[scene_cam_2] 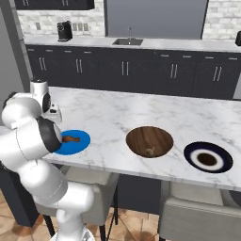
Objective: Pick the chicken drumstick and garlic from their plates and place them in the bowl. Then put the bowl in the fridge.
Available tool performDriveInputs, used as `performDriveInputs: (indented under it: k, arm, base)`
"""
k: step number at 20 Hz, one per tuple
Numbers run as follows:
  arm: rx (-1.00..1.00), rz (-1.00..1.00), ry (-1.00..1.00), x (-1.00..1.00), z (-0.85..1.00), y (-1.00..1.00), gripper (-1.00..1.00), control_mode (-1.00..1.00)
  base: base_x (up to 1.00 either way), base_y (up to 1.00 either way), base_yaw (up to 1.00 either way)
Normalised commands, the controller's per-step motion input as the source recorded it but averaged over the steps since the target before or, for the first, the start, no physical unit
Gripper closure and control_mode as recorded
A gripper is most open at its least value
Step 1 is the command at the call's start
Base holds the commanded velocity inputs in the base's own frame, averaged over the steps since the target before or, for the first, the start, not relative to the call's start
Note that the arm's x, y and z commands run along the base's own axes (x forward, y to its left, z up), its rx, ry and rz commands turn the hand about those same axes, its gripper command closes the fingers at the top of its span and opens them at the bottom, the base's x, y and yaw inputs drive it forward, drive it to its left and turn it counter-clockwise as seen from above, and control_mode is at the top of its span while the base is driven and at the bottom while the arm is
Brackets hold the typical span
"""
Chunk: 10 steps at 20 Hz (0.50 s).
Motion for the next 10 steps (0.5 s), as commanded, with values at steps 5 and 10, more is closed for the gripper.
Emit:
performDriveInputs:
  k: [5, 10]
  arm:
    - [-0.08, -0.41, 0.18, 0.36, -0.11, -0.24, -1.0, -1.0]
    - [-0.02, -0.53, 0.03, 0.22, -0.07, -0.24, -1.0, -1.0]
  base:
    - [0.0, 0.0, 0.0]
    - [0.0, 0.0, 0.0]
